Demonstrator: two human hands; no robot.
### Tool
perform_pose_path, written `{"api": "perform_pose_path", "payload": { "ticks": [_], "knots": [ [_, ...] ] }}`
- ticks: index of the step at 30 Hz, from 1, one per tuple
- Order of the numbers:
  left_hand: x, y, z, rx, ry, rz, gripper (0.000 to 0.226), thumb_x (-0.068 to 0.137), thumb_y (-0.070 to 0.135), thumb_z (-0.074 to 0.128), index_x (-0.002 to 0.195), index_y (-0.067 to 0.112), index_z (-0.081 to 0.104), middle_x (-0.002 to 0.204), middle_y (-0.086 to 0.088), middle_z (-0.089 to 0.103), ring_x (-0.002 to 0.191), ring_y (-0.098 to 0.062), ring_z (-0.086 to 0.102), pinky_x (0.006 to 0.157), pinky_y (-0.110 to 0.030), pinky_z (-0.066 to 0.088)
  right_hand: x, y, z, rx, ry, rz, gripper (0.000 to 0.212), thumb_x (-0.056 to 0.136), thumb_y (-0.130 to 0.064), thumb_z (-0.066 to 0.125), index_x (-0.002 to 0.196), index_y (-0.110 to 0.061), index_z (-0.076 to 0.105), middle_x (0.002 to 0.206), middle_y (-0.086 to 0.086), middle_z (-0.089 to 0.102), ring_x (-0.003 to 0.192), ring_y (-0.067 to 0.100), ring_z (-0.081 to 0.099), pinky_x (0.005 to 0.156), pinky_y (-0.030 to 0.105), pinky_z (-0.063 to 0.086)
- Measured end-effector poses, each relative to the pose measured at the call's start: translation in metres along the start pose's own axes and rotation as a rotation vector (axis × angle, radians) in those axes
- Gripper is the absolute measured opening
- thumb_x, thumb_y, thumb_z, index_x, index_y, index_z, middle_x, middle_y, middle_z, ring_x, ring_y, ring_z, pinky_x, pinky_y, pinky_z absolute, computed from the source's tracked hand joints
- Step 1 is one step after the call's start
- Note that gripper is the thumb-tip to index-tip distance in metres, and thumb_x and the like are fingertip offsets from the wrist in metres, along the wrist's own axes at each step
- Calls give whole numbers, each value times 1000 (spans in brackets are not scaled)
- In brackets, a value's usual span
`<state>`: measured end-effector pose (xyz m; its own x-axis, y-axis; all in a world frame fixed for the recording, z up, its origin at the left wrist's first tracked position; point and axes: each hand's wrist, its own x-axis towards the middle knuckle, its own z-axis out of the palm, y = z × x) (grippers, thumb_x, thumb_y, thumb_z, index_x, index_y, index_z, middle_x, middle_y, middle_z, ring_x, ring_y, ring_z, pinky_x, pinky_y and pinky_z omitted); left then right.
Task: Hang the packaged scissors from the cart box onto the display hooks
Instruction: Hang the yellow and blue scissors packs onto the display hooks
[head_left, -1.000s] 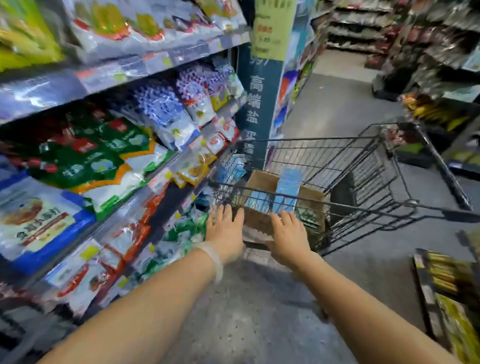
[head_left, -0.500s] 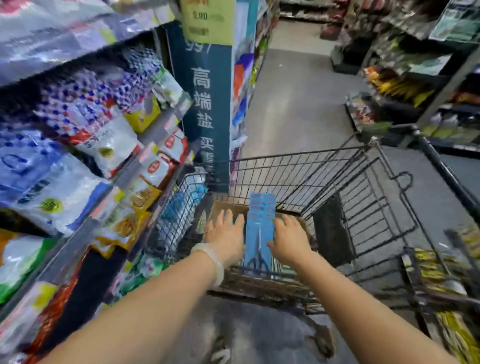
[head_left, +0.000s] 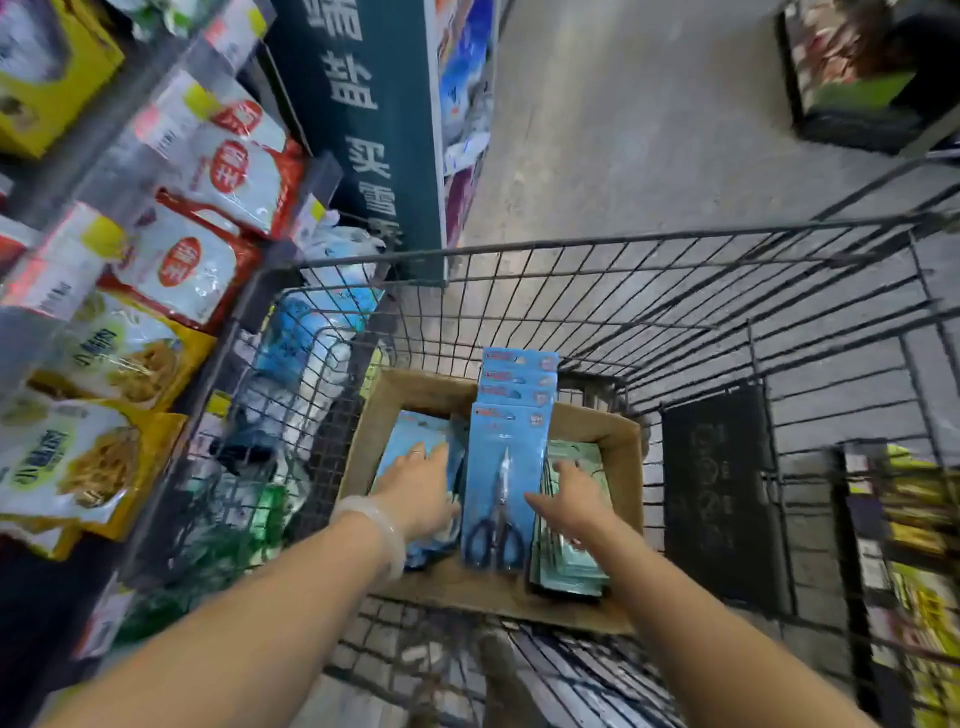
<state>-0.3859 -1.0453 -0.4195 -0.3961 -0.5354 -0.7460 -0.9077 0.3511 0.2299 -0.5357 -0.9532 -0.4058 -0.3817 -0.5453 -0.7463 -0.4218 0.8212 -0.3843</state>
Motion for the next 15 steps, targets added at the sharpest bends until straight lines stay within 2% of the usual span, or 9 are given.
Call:
{"api": "perform_pose_path", "payload": {
  "ticks": [3,6,8,9,10,11,13,14,15],
  "knots": [
    [36,4,8,-102,-67,-34,79,91,33,57,150,12,9,153,-14,24,140,-31,28,112,-39,30,41,5,3,167,-7,35,36,92,-21,55,125,-8,49,107,8,58,108,28,58,80,32,46],
    [64,12,18,-303,-108,-89,67,92,24,58,146,11,22,146,-10,40,132,-27,42,106,-32,35,80,14,13,256,9,95,44,88,-24,61,125,-7,46,119,8,59,108,26,58,79,29,45],
    [78,22,24,-458,-116,-85,56,93,15,55,143,9,29,130,-3,51,117,-18,50,86,-22,41,100,21,23,288,24,121,43,85,-25,65,119,-7,48,119,9,61,105,25,59,78,29,44],
    [83,25,29,-534,-133,-80,53,94,9,52,142,10,30,118,3,48,108,-13,49,76,-17,38,108,26,29,311,38,135,41,84,-25,66,116,-6,49,115,9,61,102,25,59,78,30,45],
    [85,28,34,-608,-145,-80,52,94,3,51,142,11,31,114,4,44,103,-11,46,73,-16,36,112,29,32,340,53,146,38,83,-25,67,111,-6,51,110,9,62,98,24,60,76,30,46],
    [90,28,40,-668,-146,-111,52,93,1,52,141,9,33,115,4,45,104,-12,46,77,-17,38,114,32,35,363,69,155,32,84,-24,67,105,-7,51,104,8,61,92,23,59,72,28,46],
    [98,23,52,-747,-118,-197,55,88,5,60,137,5,34,126,-5,52,112,-21,53,93,-32,46,115,36,39,381,108,167,19,86,-23,65,88,-10,51,90,5,58,83,20,55,67,28,43],
    [99,21,55,-800,-106,-236,58,86,6,62,137,5,33,128,-12,54,114,-26,55,96,-38,47,114,38,40,384,116,155,16,87,-23,63,84,-11,53,87,4,57,83,21,55,69,28,42],
    [99,20,54,-830,-112,-256,60,86,5,62,137,4,32,128,-16,54,115,-29,55,95,-39,48,112,39,41,394,104,131,12,89,-22,61,88,-11,58,88,3,58,84,22,57,72,28,43]
  ]
}}
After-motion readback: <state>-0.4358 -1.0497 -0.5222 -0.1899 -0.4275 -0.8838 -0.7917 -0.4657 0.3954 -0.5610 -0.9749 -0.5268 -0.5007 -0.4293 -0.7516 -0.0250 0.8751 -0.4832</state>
